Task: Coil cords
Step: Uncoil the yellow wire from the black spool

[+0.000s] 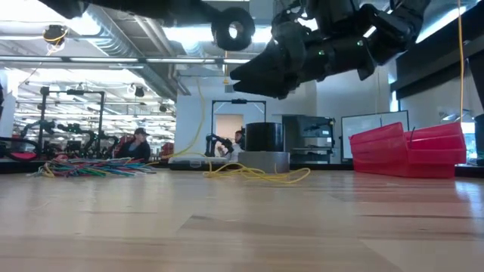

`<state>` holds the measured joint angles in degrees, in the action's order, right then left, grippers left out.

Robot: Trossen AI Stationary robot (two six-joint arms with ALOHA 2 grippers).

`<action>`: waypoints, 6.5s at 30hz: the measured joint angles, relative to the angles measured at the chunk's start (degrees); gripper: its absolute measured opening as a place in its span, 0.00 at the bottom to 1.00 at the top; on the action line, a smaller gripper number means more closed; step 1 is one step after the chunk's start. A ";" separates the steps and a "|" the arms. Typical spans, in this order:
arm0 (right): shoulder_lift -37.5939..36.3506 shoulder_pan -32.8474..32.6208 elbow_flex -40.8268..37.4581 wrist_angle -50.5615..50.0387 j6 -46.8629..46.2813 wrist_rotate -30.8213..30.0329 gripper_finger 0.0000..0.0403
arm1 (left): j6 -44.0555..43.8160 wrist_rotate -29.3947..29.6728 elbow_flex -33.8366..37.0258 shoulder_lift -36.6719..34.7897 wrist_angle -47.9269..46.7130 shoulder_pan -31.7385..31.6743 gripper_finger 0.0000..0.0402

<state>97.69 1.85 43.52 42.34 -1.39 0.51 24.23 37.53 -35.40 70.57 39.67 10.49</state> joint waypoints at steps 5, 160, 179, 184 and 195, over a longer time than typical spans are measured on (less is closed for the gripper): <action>0.09 -0.01 0.14 2.52 0.19 4.13 0.63 | -2.45 0.20 0.09 3.26 4.50 -1.80 0.00; -15.45 -1.44 3.41 -31.23 13.63 -10.02 0.38 | -14.54 -0.89 -1.14 -11.20 -31.73 0.06 0.00; -5.20 -1.42 4.62 -26.88 8.35 -10.39 0.38 | -13.75 -0.89 -1.14 -11.13 -31.37 0.06 0.00; -5.16 -1.31 7.89 -28.17 2.90 -8.41 0.38 | -13.76 -0.89 -1.14 -11.13 -31.63 0.06 0.00; -5.14 -1.40 9.18 -29.30 6.26 -8.33 0.38 | -13.34 -0.89 -1.14 -11.13 -31.36 0.06 0.00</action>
<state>92.55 0.45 52.71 13.04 4.86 -7.83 10.89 36.64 -36.53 59.44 8.31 10.55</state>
